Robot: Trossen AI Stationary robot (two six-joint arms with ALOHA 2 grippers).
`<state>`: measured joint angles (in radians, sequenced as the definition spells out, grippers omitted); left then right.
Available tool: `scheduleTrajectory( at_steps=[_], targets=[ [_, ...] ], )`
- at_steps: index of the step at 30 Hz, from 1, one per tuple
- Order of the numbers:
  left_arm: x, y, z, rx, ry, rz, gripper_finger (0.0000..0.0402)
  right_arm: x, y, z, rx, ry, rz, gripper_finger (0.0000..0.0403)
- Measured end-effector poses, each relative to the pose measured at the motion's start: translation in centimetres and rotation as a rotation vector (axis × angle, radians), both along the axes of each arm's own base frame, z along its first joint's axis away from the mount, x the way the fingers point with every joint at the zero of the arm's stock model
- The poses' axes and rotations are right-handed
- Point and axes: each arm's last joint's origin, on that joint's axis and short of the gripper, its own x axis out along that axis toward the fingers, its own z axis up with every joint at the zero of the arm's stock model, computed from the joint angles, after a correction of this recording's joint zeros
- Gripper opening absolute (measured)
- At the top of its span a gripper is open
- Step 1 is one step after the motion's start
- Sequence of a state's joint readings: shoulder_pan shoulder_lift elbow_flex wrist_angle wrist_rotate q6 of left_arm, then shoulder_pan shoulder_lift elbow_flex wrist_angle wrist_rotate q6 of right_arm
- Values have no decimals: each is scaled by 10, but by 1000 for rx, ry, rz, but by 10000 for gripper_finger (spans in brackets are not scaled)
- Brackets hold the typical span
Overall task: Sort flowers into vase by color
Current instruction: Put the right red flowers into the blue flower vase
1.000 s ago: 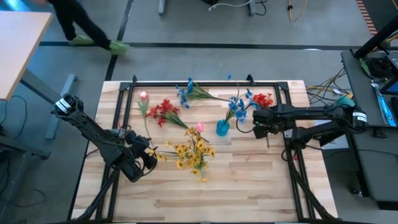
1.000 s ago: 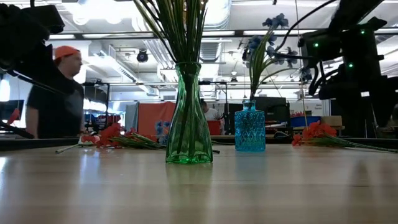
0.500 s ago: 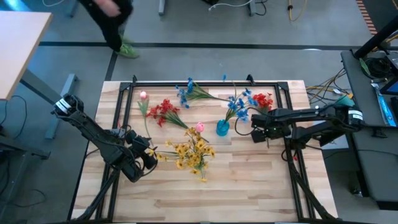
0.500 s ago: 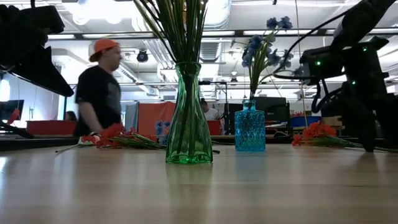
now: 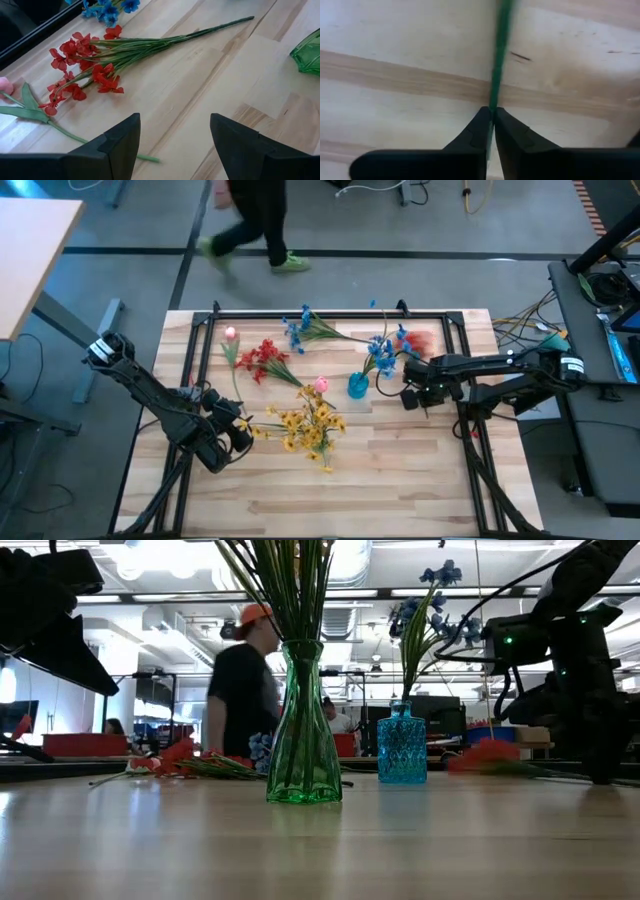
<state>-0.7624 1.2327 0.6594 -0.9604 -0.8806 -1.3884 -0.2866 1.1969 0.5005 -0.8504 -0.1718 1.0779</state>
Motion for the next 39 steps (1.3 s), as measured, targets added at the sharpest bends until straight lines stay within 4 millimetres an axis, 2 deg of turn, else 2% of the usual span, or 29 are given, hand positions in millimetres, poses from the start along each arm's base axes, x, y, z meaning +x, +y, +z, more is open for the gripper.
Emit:
scheduleTrajectory(
  at_steps=[8, 12, 18, 29, 35, 39],
  targets=[
    [0, 0, 0, 0, 0, 0, 224, 11, 10, 16, 127, -34, 6, 13],
    [0, 0, 0, -6, 4, 0, 224, 17, 23, 24, 194, -53, 5, 13],
    [0, 0, 0, 4, 15, -11, 224, 20, 55, 29, 267, -8, 12, 13],
    [-1, 0, 0, 8, 21, -12, 224, 9, 102, 39, 283, 16, 62, 13],
    [0, 0, 0, 7, 20, -11, 224, 13, 145, 37, 328, -107, 201, 13],
    [0, 0, 0, 6, 19, -10, 224, 15, 169, 35, 321, -187, 146, 23]
  ],
)
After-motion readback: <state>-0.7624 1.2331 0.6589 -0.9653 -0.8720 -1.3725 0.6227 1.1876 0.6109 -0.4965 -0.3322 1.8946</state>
